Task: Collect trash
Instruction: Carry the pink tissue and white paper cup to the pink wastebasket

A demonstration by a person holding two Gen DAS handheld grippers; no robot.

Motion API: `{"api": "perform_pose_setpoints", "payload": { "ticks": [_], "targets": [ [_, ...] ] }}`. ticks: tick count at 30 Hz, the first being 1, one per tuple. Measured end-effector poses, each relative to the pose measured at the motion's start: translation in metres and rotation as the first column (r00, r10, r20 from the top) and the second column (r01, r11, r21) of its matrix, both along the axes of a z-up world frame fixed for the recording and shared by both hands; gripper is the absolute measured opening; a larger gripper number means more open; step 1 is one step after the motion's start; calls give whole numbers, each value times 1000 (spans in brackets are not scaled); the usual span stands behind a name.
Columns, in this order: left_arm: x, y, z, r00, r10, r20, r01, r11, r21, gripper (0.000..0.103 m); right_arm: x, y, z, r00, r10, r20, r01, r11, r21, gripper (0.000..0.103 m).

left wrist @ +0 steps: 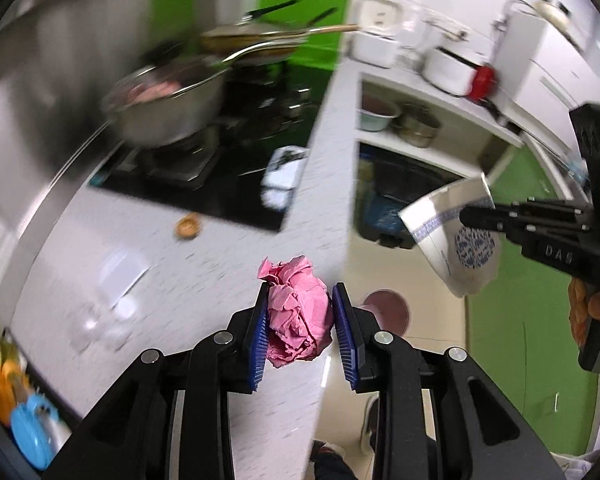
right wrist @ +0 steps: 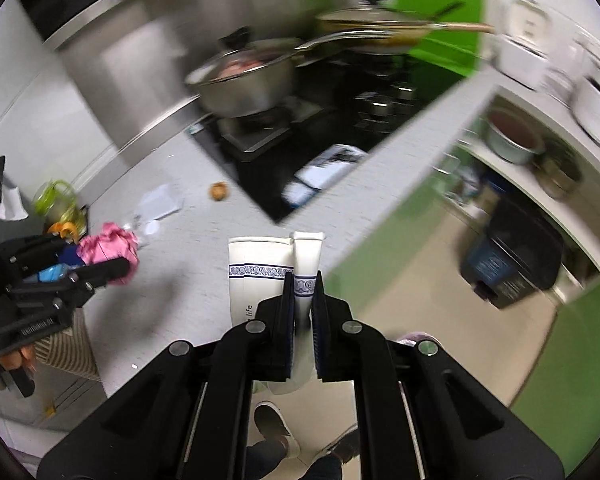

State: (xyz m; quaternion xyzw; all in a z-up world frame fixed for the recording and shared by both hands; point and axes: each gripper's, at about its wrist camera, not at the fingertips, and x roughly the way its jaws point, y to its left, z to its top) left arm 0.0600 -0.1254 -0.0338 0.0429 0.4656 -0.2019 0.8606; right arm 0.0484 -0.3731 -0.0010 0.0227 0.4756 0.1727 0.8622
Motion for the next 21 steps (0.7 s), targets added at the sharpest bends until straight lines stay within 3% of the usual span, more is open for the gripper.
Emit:
{"api": "perform_pose_setpoints", "payload": {
  "ticks": [9,21],
  "targets": [
    [-11,-112,-13,989,-150,-10,150,989,-12,30,-45,-121,-28,986,-165,-33,164,986,-29,7],
    [-7,-233,-80,972,-215,-96,218,976,14,30,-50,-231,-101,973,-194,-127,182,978,-101,7]
  ]
}}
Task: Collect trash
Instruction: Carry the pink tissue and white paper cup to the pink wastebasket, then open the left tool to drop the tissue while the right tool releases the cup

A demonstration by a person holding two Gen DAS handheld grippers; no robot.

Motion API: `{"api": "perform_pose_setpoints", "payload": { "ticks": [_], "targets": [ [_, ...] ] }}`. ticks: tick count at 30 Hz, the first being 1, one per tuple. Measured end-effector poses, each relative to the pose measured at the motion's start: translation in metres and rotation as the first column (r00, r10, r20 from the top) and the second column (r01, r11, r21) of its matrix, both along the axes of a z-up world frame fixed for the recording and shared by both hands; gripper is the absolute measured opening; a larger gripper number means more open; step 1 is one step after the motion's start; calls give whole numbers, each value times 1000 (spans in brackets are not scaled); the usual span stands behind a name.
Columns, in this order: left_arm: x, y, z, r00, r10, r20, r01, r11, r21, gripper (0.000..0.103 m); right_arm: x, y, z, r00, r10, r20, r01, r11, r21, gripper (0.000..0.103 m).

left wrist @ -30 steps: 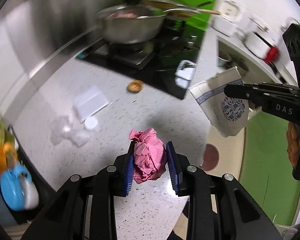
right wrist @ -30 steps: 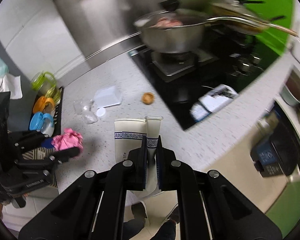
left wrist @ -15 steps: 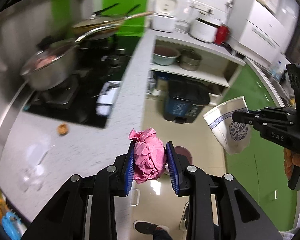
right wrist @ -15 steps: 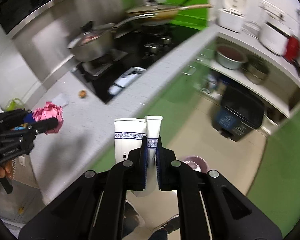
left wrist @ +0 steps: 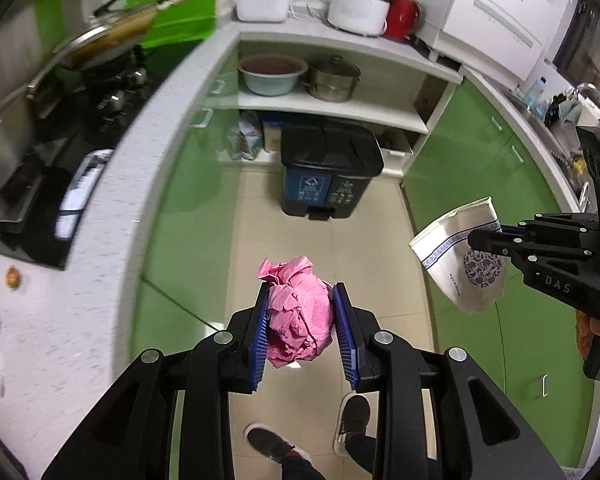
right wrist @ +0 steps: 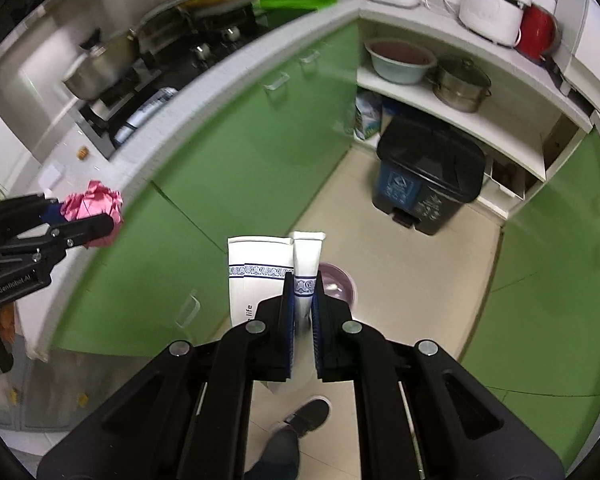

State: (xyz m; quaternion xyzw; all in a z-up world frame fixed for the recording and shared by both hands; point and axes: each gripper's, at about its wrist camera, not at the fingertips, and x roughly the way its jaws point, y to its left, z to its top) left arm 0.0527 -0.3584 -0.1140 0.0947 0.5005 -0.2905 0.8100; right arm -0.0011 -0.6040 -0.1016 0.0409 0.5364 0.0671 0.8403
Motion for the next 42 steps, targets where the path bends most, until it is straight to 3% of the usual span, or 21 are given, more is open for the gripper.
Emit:
{"api": "perform_pose_setpoints", "payload": {
  "ticks": [8,22,25,30,31,33,34,42],
  "targets": [
    [25,-48,-84,995,-79,-54,80,996,26,30,14,-28,-80,998,-43,-44,41,998,-37,7],
    [67,-117,-287,966,-194,-174,208,976,67,30,29,-74,-222,984,-169,-64,168,986,-19,7],
    [72,-123,-317,961,-200,-192,215,975,60,30,26,-77,-245,981,-181,-72,181,983,-13,7],
    [78,-125,-340,959,-198,-204,212,976,47,31,25,-80,-273,977,-192,-90,192,981,-8,7],
    [79,-124,-342,959,-194,-207,207,977,43,33,25,-81,-276,977,-193,-93,193,981,-6,7],
    [81,-121,-345,962,-184,-200,197,979,48,59,25,-80,-280,976,-195,-94,196,981,-4,7],
    [82,-118,-344,967,-172,-190,184,982,47,96,26,-79,-281,976,-195,-93,196,981,-3,7],
    [84,-103,-336,975,-146,-165,158,985,62,98,32,-73,-281,980,-182,-82,183,983,4,7]
  ]
}}
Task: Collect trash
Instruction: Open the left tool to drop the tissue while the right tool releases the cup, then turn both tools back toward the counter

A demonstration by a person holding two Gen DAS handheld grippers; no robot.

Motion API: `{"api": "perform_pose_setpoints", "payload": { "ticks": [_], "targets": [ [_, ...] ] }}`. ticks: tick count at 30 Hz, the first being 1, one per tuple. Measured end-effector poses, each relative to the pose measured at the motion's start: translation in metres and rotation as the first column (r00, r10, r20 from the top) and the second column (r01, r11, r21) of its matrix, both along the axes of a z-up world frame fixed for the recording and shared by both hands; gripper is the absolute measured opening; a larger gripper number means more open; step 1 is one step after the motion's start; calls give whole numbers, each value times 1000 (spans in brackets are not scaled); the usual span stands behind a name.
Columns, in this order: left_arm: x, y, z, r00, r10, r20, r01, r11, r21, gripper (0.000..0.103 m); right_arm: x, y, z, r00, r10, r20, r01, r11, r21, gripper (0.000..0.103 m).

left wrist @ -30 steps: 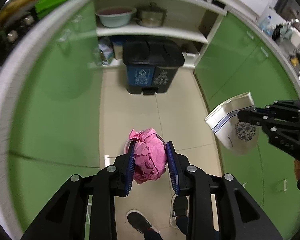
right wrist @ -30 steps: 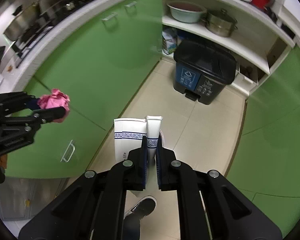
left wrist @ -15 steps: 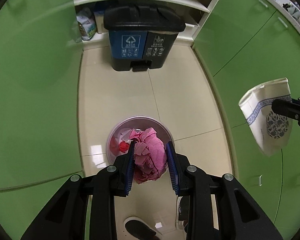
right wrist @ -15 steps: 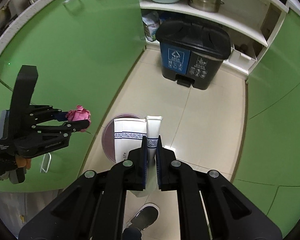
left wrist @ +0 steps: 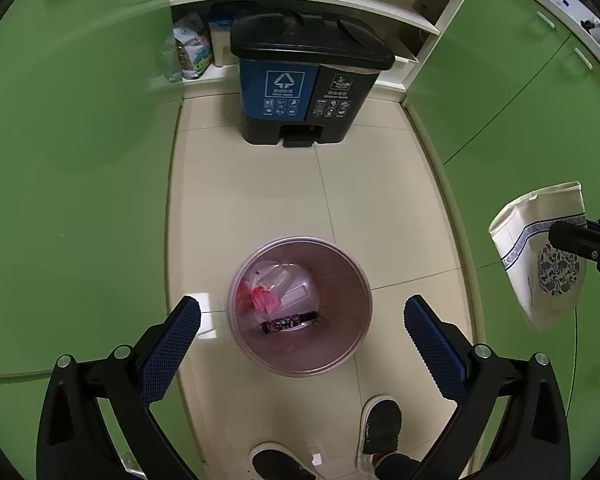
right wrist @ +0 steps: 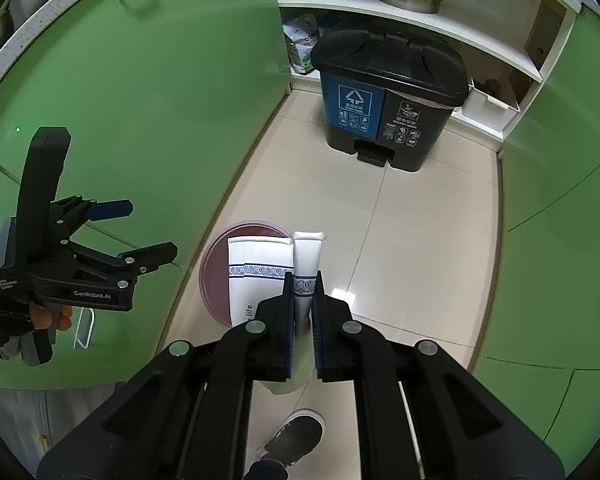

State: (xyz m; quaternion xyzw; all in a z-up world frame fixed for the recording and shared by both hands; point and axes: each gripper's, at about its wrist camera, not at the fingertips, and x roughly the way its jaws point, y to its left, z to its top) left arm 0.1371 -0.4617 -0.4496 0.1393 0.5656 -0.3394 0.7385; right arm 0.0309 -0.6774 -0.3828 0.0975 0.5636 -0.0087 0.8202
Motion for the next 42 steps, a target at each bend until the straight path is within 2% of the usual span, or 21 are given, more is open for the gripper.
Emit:
{"api": "perform_pose_setpoints", "payload": {
  "ticks": [7,16,18,19,20,21,22,26,35,39,42],
  "targets": [
    [3,19,10,999,31,9,-31,1000,6,98,7,15,-2,1000,26,5,-26,1000,12,7],
    [1,48,27,997,67,36,-67,998,-21,98,34,44,-20,995,100,10,-100,994,42,8],
    [1,53,28,996,76,41,-75,997,-21,98,42,48,-25,994,105,12,-106,993,44,11],
    [2,55,28,996,80,43,-79,997,-19,98,43,47,-26,995,102,10,-102,994,41,16],
    [3,57,28,996,82,46,-82,997,-17,98,45,47,-28,995,96,10,-96,995,38,47],
    [4,59,28,995,87,48,-87,996,-14,98,45,46,-29,996,88,22,-89,995,44,83],
    [5,60,28,995,92,49,-91,996,-12,98,44,45,-28,996,84,33,-85,995,48,90],
    [9,61,25,994,101,49,-101,995,-3,98,43,40,-33,998,58,10,-58,998,33,96],
    [4,52,25,996,76,41,-76,997,4,98,32,29,-29,1000,23,-4,-23,1000,15,98],
    [-1,53,35,997,67,45,-67,998,1,98,26,26,-18,1000,10,-3,-10,1000,16,98],
    [-8,54,53,997,62,48,-62,998,-5,98,19,24,1,1000,2,1,-2,1000,8,98]
  ]
}}
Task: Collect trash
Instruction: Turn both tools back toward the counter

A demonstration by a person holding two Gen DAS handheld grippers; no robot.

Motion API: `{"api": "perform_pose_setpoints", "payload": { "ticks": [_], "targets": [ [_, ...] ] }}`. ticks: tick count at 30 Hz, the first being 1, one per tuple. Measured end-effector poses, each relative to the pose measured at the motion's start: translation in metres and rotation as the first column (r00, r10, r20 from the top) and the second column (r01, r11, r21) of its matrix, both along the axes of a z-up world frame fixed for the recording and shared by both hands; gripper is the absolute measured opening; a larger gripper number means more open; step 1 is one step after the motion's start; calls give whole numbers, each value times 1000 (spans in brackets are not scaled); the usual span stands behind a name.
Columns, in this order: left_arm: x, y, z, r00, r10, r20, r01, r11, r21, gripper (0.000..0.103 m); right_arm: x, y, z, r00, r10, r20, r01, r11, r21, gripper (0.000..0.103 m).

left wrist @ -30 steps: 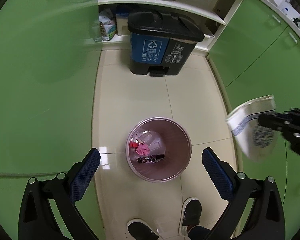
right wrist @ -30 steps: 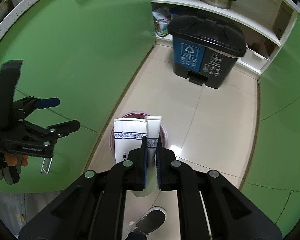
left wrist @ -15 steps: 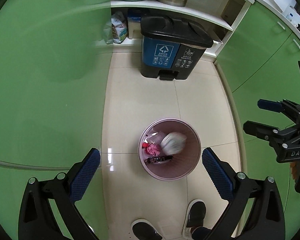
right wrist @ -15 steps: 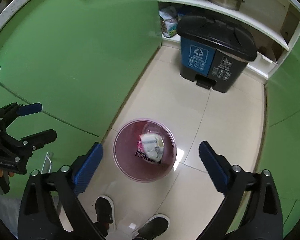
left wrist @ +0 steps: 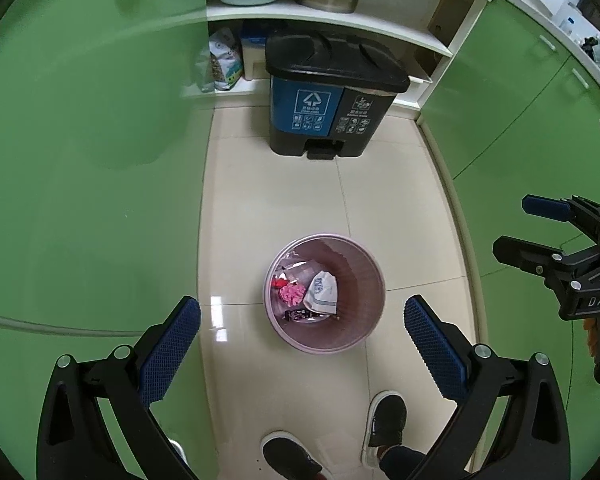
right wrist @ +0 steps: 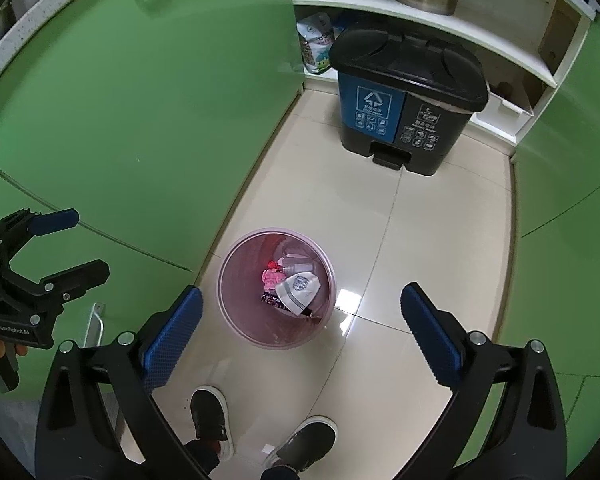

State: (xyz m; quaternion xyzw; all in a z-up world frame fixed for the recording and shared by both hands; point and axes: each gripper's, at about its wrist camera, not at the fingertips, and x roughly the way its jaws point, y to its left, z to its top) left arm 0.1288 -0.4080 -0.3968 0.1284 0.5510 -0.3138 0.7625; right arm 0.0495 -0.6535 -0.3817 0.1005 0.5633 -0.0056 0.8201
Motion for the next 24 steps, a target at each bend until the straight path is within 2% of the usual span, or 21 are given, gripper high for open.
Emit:
{"api": "perform_pose_setpoints", "payload": {
  "ticks": [4,13,17,21,24],
  "targets": [
    [-11,4,39,1000,2,10,-1,1000,-11,98,-12,0,37,1000,-8,9,8,1000,0,98],
    [-41,31,156,997,58,49,-56,998,-41,98,-50,15,167,998,39,56,-39,999,-8,98],
    [-57,61,217,990,121,78,-117,991,-57,98,-63,34,227,992,88,85,-88,996,-10,99],
    [-72,90,261,975,195,106,-189,980,-70,98,-70,61,278,978,167,122,-167,986,-8,99],
    [-84,121,286,954,270,129,-261,962,-81,98,-70,85,310,960,232,157,-235,972,-3,99]
  ]
}}
